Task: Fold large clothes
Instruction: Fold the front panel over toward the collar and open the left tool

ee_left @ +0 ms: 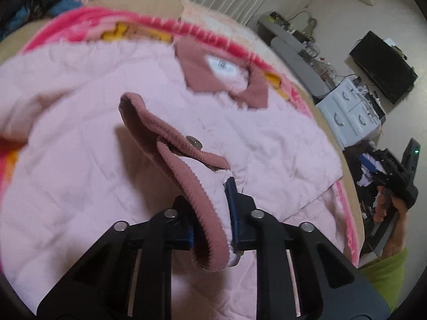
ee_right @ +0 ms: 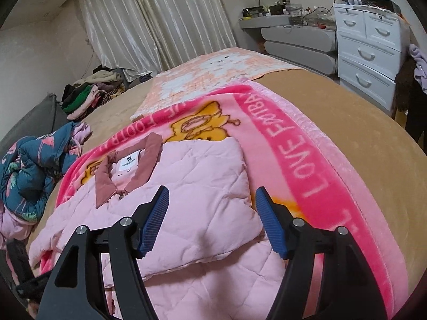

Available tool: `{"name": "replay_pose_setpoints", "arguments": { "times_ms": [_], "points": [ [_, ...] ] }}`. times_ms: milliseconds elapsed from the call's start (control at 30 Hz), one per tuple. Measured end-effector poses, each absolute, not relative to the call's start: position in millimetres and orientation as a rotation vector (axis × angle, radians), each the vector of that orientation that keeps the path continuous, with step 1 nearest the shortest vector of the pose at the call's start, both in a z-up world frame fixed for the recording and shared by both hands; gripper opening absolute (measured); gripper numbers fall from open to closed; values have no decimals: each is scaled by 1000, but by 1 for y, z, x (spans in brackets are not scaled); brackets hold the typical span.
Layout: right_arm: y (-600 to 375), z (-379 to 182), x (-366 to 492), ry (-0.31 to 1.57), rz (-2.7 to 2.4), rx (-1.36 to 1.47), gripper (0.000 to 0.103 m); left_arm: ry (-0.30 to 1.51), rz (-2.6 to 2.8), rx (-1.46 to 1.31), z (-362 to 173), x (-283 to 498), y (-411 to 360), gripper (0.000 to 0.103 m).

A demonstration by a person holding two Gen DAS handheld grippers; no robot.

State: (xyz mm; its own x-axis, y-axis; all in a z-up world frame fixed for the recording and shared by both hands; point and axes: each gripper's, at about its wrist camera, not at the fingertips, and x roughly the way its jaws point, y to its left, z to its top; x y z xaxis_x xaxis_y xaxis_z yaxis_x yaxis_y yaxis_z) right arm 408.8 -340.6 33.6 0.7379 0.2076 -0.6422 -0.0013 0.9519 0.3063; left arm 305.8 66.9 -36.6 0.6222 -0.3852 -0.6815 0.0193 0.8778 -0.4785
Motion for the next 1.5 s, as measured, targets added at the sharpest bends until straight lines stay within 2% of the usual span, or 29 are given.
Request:
{"name": "replay_pose_setpoints", "arguments": {
  "times_ms": [200,300,700,1033,1167,1333,1433,1500],
  "points": [
    [-345,40,405,698,118,319,66,701,-204,-361,17,297,79,7],
    [-339,38,406,701,125,305,66,666,-184,-329,25,299,88,7],
    [-270,1,423,805,229,125,66,769,-83,-215,-27,322,90,7],
    [-260,-45,436,960,188,22,66,893,-54,-278,-63,331,104,13],
    [-273,-59,440,993,196,122,66,904,-48,-269,-65,329,101,22],
    [-278,-53,438,1002,183,160,66,924,-49,-260,-61,327,99,26],
    [-281,-44,436,999,196,205,75,934,-48,-286,-59,324,102,37],
    [-283,-39,435,997,203,237,79,933,-34,-296,-56,322,104,48]
  ]
}}
